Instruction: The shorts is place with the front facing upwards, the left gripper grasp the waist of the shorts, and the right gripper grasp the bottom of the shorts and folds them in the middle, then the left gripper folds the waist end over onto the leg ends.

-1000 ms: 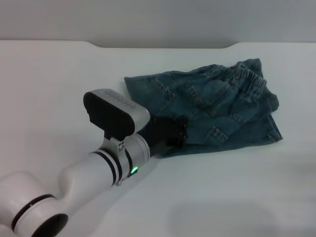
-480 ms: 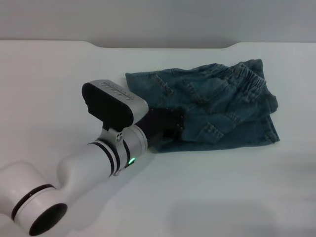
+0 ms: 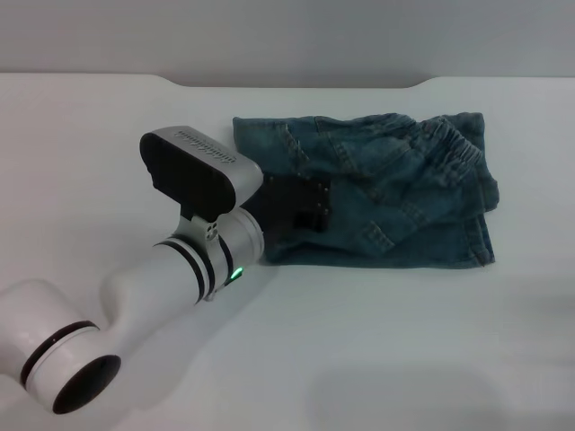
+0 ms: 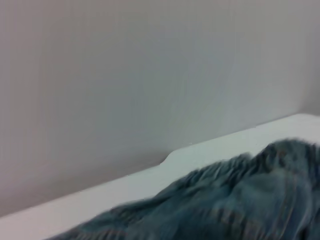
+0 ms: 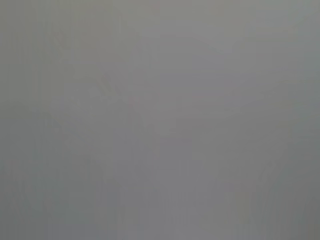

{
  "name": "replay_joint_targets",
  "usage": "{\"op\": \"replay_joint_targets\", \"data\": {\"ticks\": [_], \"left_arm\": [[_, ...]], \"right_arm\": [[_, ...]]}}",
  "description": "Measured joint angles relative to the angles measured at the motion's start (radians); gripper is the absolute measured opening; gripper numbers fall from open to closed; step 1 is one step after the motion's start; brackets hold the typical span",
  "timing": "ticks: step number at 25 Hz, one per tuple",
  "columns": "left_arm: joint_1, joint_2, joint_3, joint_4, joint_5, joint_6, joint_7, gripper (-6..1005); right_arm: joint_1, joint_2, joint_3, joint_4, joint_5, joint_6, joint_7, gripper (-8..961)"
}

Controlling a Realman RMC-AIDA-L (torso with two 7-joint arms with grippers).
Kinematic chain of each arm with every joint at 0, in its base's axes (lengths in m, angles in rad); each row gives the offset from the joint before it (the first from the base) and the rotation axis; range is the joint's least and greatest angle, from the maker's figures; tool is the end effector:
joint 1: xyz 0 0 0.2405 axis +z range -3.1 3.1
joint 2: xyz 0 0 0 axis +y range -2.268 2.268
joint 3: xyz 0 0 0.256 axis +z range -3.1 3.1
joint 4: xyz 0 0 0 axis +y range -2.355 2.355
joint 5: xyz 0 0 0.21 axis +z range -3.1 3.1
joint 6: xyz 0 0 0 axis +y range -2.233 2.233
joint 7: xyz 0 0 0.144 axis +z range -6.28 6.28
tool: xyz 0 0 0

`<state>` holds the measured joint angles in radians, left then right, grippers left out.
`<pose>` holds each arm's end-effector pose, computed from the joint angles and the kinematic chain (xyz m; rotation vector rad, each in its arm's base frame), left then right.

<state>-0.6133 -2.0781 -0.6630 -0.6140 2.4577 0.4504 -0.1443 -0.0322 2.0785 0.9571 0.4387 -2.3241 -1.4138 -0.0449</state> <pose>-0.1960 0.3533 -0.1460 -2.2768 -0.6107 -0.5401 0.3671 0.2008 0.0139 -1.2553 0.5037 0.6452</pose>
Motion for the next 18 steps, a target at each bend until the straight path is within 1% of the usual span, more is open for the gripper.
{"op": "replay_joint_targets", "data": {"ticks": [3,5,6,7,8,10,12,14,15,17,18], "left_arm": [[0.02,0.007,0.03,-0.03,0.007,0.065,0.006,93],[0.062,0.015,0.06,-0.059,0.018,0.163,0.013,93],[0.089,0.017,0.062,-0.072,0.029,0.214,0.015,94],[0.13,0.019,0.051,-0.084,0.053,0.281,0.023,95],[0.155,0.02,0.034,-0.089,0.069,0.321,0.03,95],[0.218,0.018,-0.036,-0.091,0.117,0.432,0.077,96],[0.258,0.015,-0.106,-0.086,0.131,0.496,0.12,97],[0.282,0.013,-0.187,-0.083,0.13,0.501,0.141,98],[0.284,0.012,-0.207,-0.079,0.13,0.493,0.141,99],[0.285,0.013,-0.274,-0.047,0.13,0.459,0.138,99],[0.283,0.014,-0.287,-0.035,0.13,0.452,0.137,100]], "right_arm": [[-0.001,0.0,0.0,0.0,0.0,0.0,0.0,-1],[-0.003,0.0,-0.001,0.0,0.0,0.0,0.0,-1],[-0.004,0.0,-0.004,0.0,0.0,-0.001,-0.002,-1],[-0.004,0.0,-0.007,0.0,0.0,-0.003,-0.005,0],[-0.006,0.0,-0.013,-0.001,0.0,-0.008,-0.01,0],[-0.008,0.0,-0.028,-0.002,0.0,-0.029,-0.031,0],[-0.011,0.0,-0.038,-0.002,0.0,-0.054,-0.065,0],[-0.014,0.001,-0.044,-0.001,0.0,-0.071,-0.096,-1],[-0.015,0.001,-0.049,-0.001,0.0,-0.077,-0.112,-1],[-0.014,0.002,-0.057,-0.005,0.0,-0.093,-0.126,-1],[-0.014,0.002,-0.06,-0.008,0.0,-0.099,-0.128,0]]}}
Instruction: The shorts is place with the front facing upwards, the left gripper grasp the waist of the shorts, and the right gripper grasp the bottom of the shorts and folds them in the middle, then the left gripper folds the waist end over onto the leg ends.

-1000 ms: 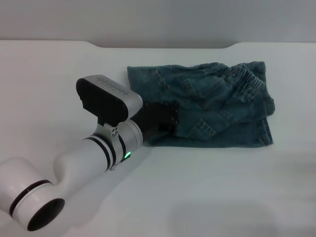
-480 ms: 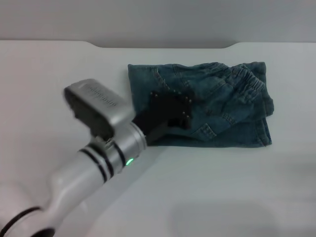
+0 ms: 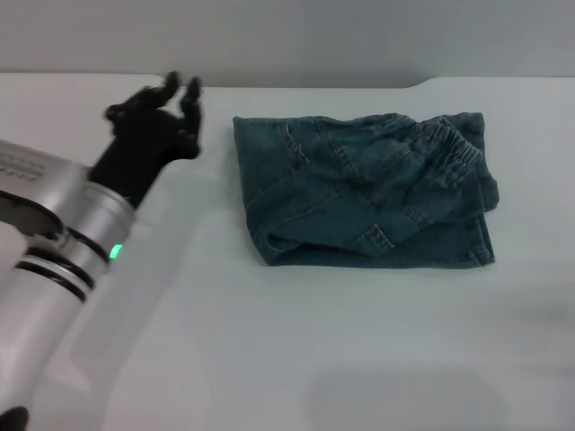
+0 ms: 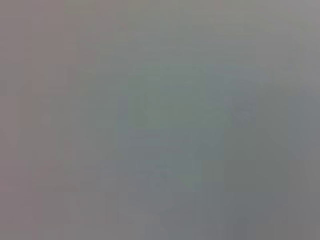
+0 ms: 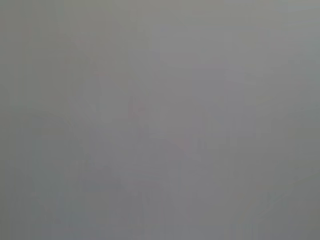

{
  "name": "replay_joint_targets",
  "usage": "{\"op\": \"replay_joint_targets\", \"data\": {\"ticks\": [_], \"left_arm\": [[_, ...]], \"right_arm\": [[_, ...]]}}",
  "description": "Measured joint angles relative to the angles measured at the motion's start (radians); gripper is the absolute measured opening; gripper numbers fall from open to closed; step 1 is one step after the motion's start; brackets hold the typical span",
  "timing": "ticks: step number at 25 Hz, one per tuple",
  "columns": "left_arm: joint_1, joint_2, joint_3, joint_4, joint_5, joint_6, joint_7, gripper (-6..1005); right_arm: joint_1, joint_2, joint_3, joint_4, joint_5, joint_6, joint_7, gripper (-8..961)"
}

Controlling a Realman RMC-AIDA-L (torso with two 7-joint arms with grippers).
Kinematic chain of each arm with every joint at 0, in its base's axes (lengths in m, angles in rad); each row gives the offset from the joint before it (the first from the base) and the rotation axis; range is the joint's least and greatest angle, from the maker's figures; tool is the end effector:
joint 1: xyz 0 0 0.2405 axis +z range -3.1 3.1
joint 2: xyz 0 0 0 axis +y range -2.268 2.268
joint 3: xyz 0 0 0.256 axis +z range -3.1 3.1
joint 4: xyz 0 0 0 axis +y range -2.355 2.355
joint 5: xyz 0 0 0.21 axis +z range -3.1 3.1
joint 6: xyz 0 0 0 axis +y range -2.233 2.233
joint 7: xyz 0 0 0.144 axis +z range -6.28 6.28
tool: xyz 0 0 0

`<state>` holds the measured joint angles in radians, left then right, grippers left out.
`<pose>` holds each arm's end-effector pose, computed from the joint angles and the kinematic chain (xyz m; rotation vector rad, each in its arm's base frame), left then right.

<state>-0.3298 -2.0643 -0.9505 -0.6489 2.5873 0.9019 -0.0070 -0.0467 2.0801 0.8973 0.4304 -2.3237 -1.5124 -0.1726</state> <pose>-0.2392 0.3398 -0.0554 -1.8083 -0.4403 -0.8221 0.3554 0.1901 0.0122 -1.2841 0.3550 0.5929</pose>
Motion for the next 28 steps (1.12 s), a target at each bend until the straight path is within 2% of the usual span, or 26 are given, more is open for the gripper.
{"op": "replay_joint_targets", "data": {"ticks": [2,4,8,10,16,21,27,28], "left_arm": [[-0.014,-0.001,-0.036,0.065,0.0,-0.002,-0.001,101],[-0.03,-0.002,-0.052,0.131,0.0,0.011,-0.002,280],[-0.041,-0.007,-0.056,0.204,-0.003,0.04,-0.003,422],[-0.033,-0.008,-0.054,0.207,-0.004,0.051,-0.004,493],[-0.02,-0.008,-0.049,0.209,-0.004,0.057,-0.004,636],[-0.015,-0.008,-0.052,0.218,-0.004,0.061,-0.005,755],[-0.018,-0.007,-0.054,0.223,-0.004,0.061,-0.026,834],[-0.018,-0.008,-0.055,0.223,-0.004,0.061,-0.033,834]], "right_arm": [[-0.002,0.0,-0.007,-0.008,0.001,-0.019,-0.001,0],[-0.004,0.0,-0.012,-0.014,0.004,-0.032,-0.001,25],[-0.007,0.002,-0.015,-0.03,0.012,-0.032,0.026,74],[-0.007,0.003,-0.015,-0.034,0.019,-0.013,0.056,142],[0.007,0.006,-0.018,-0.041,0.096,0.042,0.085,338],[0.011,0.006,-0.042,-0.044,0.107,0.035,0.083,487],[0.018,0.008,-0.043,-0.043,0.11,0.03,0.08,671],[0.018,0.008,-0.044,-0.044,0.11,0.021,0.079,671]]}}
